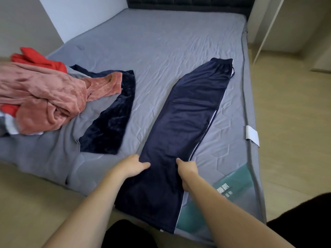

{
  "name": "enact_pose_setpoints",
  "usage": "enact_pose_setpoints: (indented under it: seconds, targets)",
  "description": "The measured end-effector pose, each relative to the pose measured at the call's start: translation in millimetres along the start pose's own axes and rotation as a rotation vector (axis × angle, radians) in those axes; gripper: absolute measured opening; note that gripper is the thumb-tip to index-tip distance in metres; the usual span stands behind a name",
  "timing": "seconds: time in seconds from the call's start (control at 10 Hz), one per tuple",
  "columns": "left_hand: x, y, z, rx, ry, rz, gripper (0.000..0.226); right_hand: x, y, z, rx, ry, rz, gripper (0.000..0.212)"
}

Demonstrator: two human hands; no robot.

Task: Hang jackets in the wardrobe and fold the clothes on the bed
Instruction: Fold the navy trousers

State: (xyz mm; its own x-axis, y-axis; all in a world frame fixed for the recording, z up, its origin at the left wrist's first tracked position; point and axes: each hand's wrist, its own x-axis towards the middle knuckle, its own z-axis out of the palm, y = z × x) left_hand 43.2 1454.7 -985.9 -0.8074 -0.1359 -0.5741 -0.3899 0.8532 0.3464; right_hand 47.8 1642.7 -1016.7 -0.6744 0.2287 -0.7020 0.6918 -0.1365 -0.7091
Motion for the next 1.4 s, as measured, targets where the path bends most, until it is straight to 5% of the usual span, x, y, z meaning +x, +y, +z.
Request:
enact_pose_setpoints:
  seconds: [0.2,0.3,0.4,0.5,0.6,0.8,0.9,1.1,1.2,1.3,1.4]
  targets:
    - [-9.9,-23.4,-1.8,-0.036,0.135,-0.024,0.017,-17.7,11.5,12.1,-0.214,0.078,-0.092,0.055]
    - [-14.7,-26.7,-8.3,0.023,0.0,-0.069,0.048,-32.4,6.9,15.0,-0.483,0.097,-0.31,0.075]
    - [-23.6,-19.6,-24.8,-0.325,-0.026,-0.011,0.037,-37.8,27.5,13.4,-0.86,0.186,-0.835,0.09]
    - [-38.4,-8.3,-51.4,-1.021,-0.14,0.117,0.031,-35.2,36.2,-2.5,-0.975,0.054,-1.156,0.064]
    - [-37.0,11.8,-66.9,-1.315,-0.159,0.17,0.034,-25.5,32.4,-29.3,-1.329,-0.241,-1.258,0.083]
    - [-45.9,53.3,-78.9,-1.188,-0.027,0.27,0.024,-31.9,16.8,-15.7,-1.188,0.179,-1.098,0.107]
    - [-58.2,66.7,-83.7,-1.225,0.182,0.235,0.007,-42.0,10.3,6.4,-1.006,0.218,-1.025,0.103]
    - [-83.8,80.6,-110.1,-1.377,0.299,0.246,0.014,-53.9,-20.7,34.7,-0.754,0.365,-1.228,0.083]
    - [-84.8,80.4,-122.5,-1.377,0.289,0.299,0.028,-59.7,-54.8,35.3,-0.575,0.365,-1.406,0.047]
    - [-80.2,70.5,-134.2,-1.172,0.545,0.328,0.048,-62.6,-83.4,30.9,-0.465,0.249,-1.493,0.033]
    - [-82.7,52.0,-131.9,-0.862,0.816,0.307,0.068,-83.9,-99.1,23.9,-0.3,-0.177,-1.023,0.023]
